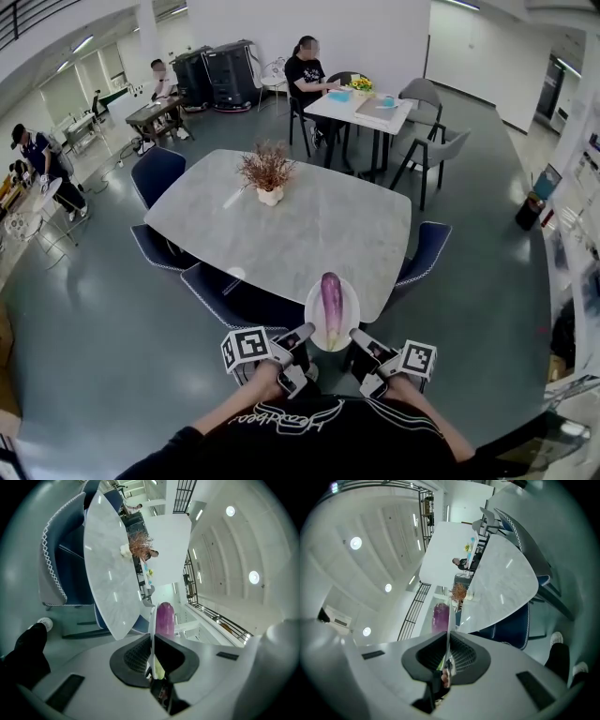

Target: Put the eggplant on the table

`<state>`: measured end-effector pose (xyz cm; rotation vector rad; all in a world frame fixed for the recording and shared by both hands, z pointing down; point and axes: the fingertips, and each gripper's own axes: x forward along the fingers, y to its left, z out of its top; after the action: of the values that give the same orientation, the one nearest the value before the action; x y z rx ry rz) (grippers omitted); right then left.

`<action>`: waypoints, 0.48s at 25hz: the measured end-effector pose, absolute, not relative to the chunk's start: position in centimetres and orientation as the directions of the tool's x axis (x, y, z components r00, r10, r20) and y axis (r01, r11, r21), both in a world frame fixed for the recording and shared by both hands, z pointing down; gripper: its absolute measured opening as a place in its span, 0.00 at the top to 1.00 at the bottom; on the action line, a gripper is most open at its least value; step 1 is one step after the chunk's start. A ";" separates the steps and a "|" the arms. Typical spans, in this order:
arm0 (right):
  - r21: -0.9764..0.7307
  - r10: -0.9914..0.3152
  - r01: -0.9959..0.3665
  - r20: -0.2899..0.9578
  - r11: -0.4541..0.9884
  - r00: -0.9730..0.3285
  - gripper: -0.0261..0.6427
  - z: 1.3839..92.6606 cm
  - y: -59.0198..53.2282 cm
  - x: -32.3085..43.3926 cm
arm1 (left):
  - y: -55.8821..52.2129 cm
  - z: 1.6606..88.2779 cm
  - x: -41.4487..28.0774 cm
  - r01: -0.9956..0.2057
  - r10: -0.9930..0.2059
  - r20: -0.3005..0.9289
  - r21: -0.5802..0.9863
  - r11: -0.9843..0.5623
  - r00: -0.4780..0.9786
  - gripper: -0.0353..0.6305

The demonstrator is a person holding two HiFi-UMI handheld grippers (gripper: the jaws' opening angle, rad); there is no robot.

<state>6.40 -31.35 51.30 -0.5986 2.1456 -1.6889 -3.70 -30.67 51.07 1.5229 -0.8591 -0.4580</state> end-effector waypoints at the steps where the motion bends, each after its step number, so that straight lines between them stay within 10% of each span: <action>1: -0.973 -0.529 -0.113 -0.011 0.203 -0.849 0.93 51.3 -32.0 6.3 | -31.4 51.1 -3.8 -0.250 -0.737 0.199 0.967 0.042 0.646 0.91; 12: -0.975 -0.576 -0.122 -0.007 0.185 -0.817 0.93 50.9 -40.3 5.2 | -40.2 50.3 -5.0 -0.304 -0.707 0.227 0.952 0.017 0.670 0.91</action>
<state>5.18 -40.27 50.91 -0.6574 2.0938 -1.6676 -4.99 -40.18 50.31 1.5733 -0.8571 -0.3813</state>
